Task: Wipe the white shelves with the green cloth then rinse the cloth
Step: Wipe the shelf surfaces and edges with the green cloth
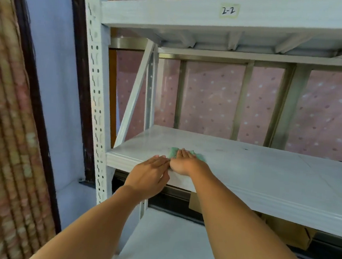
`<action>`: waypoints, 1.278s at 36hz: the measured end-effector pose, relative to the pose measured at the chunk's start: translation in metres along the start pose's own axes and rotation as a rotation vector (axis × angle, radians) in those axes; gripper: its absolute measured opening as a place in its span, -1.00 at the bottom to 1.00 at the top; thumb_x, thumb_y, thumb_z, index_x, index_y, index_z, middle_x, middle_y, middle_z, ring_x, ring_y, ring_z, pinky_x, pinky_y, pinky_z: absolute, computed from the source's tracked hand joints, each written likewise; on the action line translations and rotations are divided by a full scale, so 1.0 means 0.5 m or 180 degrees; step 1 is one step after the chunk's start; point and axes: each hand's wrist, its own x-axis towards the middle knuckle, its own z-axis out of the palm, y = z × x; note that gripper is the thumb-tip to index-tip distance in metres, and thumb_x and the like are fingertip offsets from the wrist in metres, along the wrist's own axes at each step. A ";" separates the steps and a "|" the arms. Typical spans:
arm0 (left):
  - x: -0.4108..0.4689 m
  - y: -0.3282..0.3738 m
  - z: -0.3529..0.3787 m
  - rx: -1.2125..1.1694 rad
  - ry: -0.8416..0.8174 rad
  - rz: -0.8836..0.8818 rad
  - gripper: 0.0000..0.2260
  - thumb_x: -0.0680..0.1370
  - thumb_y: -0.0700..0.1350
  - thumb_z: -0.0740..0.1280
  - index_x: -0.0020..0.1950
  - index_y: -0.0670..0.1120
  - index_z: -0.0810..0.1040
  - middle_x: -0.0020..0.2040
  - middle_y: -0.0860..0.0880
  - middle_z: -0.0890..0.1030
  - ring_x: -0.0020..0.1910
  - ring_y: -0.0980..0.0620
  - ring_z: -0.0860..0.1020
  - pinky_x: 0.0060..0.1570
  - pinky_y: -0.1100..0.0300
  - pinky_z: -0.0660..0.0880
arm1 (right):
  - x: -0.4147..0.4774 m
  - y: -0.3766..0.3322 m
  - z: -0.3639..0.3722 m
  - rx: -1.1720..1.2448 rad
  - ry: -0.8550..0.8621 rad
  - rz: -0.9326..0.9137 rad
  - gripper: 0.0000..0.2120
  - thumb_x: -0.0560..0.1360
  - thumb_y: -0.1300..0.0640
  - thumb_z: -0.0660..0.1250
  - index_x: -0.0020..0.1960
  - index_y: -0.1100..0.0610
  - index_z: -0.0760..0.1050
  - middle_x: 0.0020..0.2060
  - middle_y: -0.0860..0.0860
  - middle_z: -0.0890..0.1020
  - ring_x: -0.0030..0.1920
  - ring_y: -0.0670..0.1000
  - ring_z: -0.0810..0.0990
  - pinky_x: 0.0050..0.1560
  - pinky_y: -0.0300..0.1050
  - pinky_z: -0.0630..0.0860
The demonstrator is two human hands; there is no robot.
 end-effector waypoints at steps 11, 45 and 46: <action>-0.037 -0.174 -0.016 0.0417 0.0013 -0.0172 -0.66 0.50 -0.06 0.23 0.15 -0.18 0.66 0.14 -0.14 0.66 0.19 -0.08 0.60 0.34 0.10 0.36 | 0.091 -0.191 0.028 -0.0084 0.0010 -0.0147 -0.28 0.63 -0.18 -0.05 0.63 0.14 -0.22 0.61 0.09 -0.17 0.60 0.12 -0.15 0.56 0.09 -0.22; -0.103 -0.326 -0.082 0.1673 -0.0464 0.0478 -0.57 0.59 -0.09 0.09 0.36 -0.27 0.49 0.35 -0.27 0.48 0.44 -0.27 0.31 0.47 -0.14 0.16 | 0.117 -0.421 0.046 0.1528 0.0944 -0.0373 -0.80 0.61 0.13 0.27 0.19 0.13 0.57 0.10 0.10 0.62 0.03 0.12 0.60 -0.05 -0.14 0.50; -0.101 -0.329 -0.083 0.1664 -0.0417 0.0508 -0.56 0.58 -0.10 0.08 0.34 -0.28 0.50 0.33 -0.27 0.50 0.42 -0.26 0.34 0.47 -0.13 0.17 | 0.116 -0.420 0.047 0.1748 0.1003 -0.0392 -0.80 0.61 0.17 0.27 0.18 0.12 0.59 0.10 0.09 0.62 0.05 0.13 0.61 -0.07 -0.16 0.49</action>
